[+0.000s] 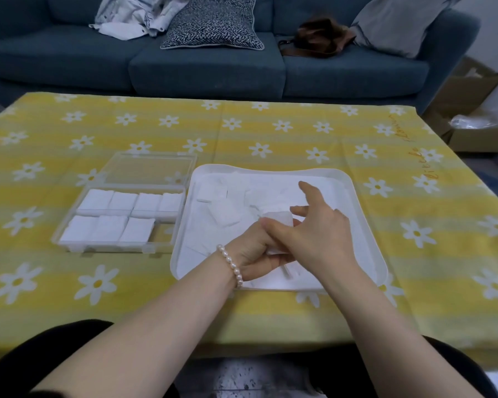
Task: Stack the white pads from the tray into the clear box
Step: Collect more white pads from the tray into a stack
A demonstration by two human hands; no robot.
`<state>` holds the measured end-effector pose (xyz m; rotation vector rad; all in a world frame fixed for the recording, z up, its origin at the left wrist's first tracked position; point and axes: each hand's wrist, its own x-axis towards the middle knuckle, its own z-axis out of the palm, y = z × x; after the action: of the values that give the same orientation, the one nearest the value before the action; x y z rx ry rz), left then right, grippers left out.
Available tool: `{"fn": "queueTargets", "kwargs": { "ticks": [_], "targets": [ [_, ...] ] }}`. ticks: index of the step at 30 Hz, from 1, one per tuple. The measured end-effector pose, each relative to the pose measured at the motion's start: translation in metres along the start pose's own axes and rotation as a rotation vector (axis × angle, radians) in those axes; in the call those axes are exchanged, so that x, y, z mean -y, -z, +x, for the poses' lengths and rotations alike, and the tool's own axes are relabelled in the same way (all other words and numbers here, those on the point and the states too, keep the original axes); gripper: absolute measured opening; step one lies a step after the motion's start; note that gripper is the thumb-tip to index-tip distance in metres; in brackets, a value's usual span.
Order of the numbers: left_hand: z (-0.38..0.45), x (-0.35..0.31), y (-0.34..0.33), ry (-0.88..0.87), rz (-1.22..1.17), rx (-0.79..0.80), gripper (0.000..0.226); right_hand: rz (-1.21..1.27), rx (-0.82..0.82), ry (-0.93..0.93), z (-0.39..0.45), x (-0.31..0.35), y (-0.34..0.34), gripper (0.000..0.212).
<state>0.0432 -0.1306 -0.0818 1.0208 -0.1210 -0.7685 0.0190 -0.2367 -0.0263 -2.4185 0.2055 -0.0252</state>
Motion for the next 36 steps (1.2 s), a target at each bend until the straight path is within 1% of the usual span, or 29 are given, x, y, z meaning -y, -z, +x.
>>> {"fn": "queueTargets", "kwargs": {
  "ticks": [2,4,6,10,16,20,24,26,27,28,29,31,33,36],
  "targets": [
    [-0.001,0.0,-0.002,-0.002,0.005,0.003,0.046,-0.067,-0.027,-0.008,0.002,0.002,-0.003,0.087],
    [-0.002,0.0,-0.002,-0.016,0.021,0.005,0.055,-0.095,-0.037,-0.017,0.002,0.003,-0.003,0.085],
    [-0.001,-0.001,-0.003,-0.023,0.048,0.022,0.059,-0.11,-0.032,-0.016,0.001,0.005,-0.003,0.082],
    [-0.001,0.002,-0.005,-0.025,0.106,0.022,0.059,-0.154,-0.028,-0.01,0.003,0.005,-0.005,0.081],
    [0.001,0.005,-0.004,-0.047,0.153,-0.038,0.056,-0.18,-0.019,0.011,0.005,0.003,-0.007,0.075],
    [0.001,0.004,-0.003,-0.047,0.172,-0.045,0.052,-0.088,-0.011,0.021,0.005,0.002,-0.007,0.071],
    [-0.002,0.0,-0.005,-0.03,0.149,-0.001,0.048,-0.03,-0.001,0.036,0.006,0.0,-0.008,0.073],
    [-0.003,-0.002,-0.004,0.011,0.092,0.012,0.033,0.1,0.065,0.065,0.008,-0.003,-0.001,0.078],
    [-0.002,-0.004,-0.003,0.03,0.052,0.003,0.024,0.177,0.123,0.103,0.01,-0.006,0.005,0.081],
    [-0.002,-0.006,0.0,0.05,0.006,-0.012,0.019,0.211,0.192,0.162,0.011,-0.009,0.012,0.086],
    [-0.002,-0.007,0.003,0.073,-0.047,-0.023,0.018,0.179,0.263,0.231,0.011,-0.012,0.019,0.091],
    [-0.002,-0.011,0.009,0.113,-0.151,-0.036,0.02,-0.028,0.344,0.347,0.012,-0.018,0.026,0.103],
    [-0.003,-0.013,0.011,0.13,-0.174,-0.028,0.022,-0.248,0.329,0.417,0.013,-0.022,0.022,0.106],
    [-0.004,-0.011,0.01,0.145,-0.125,-0.01,0.025,-0.374,0.267,0.47,0.012,-0.021,0.01,0.096]
  ]
}}
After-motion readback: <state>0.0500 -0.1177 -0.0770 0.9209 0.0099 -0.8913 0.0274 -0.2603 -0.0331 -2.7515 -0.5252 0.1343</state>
